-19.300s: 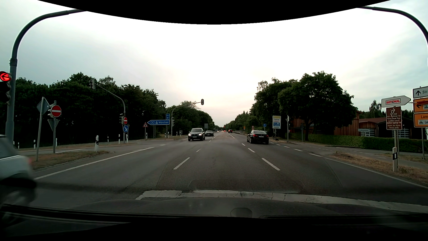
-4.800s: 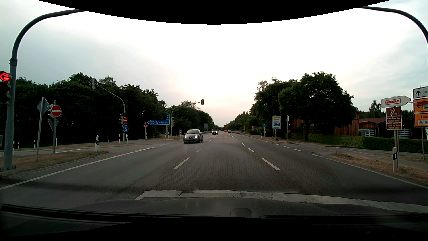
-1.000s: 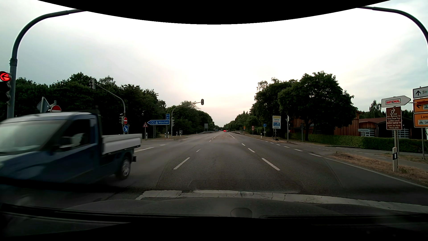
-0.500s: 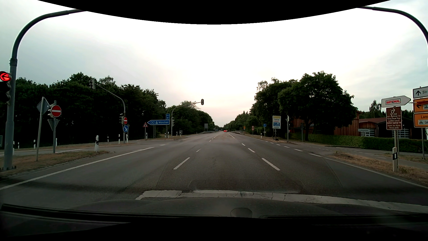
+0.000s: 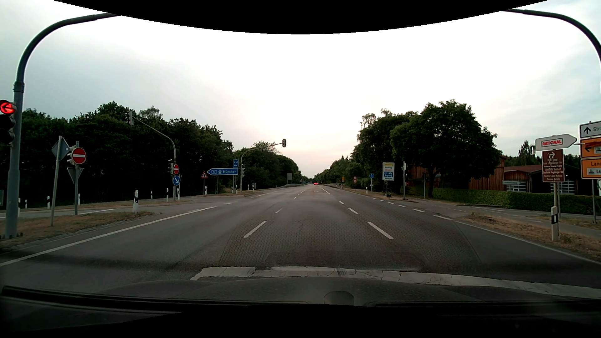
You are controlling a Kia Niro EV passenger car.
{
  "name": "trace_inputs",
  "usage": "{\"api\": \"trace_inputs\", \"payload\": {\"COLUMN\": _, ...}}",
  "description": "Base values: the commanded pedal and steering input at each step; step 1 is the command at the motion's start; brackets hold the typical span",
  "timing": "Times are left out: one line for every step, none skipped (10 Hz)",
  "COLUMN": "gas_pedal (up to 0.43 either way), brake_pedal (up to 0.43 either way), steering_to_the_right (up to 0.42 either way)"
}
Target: Follow the waypoints while adhering to traffic rules and regulations
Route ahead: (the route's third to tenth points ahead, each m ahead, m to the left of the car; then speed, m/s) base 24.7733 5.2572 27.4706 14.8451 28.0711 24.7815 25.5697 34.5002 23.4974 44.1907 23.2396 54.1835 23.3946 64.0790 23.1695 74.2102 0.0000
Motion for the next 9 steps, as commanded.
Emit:
{"api": "trace_inputs", "payload": {"gas_pedal": 0.000, "brake_pedal": 0.232, "steering_to_the_right": -0.001}}
{"api": "trace_inputs", "payload": {"gas_pedal": 0.000, "brake_pedal": 0.232, "steering_to_the_right": -0.001}}
{"api": "trace_inputs", "payload": {"gas_pedal": 0.000, "brake_pedal": 0.232, "steering_to_the_right": -0.001}}
{"api": "trace_inputs", "payload": {"gas_pedal": 0.000, "brake_pedal": 0.232, "steering_to_the_right": -0.001}}
{"api": "trace_inputs", "payload": {"gas_pedal": 0.000, "brake_pedal": 0.232, "steering_to_the_right": -0.001}}
{"api": "trace_inputs", "payload": {"gas_pedal": 0.000, "brake_pedal": 0.232, "steering_to_the_right": -0.001}}
{"api": "trace_inputs", "payload": {"gas_pedal": 0.000, "brake_pedal": 0.232, "steering_to_the_right": -0.001}}
{"api": "trace_inputs", "payload": {"gas_pedal": 0.000, "brake_pedal": 0.232, "steering_to_the_right": -0.001}}
{"api": "trace_inputs", "payload": {"gas_pedal": 0.000, "brake_pedal": 0.232, "steering_to_the_right": -0.001}}
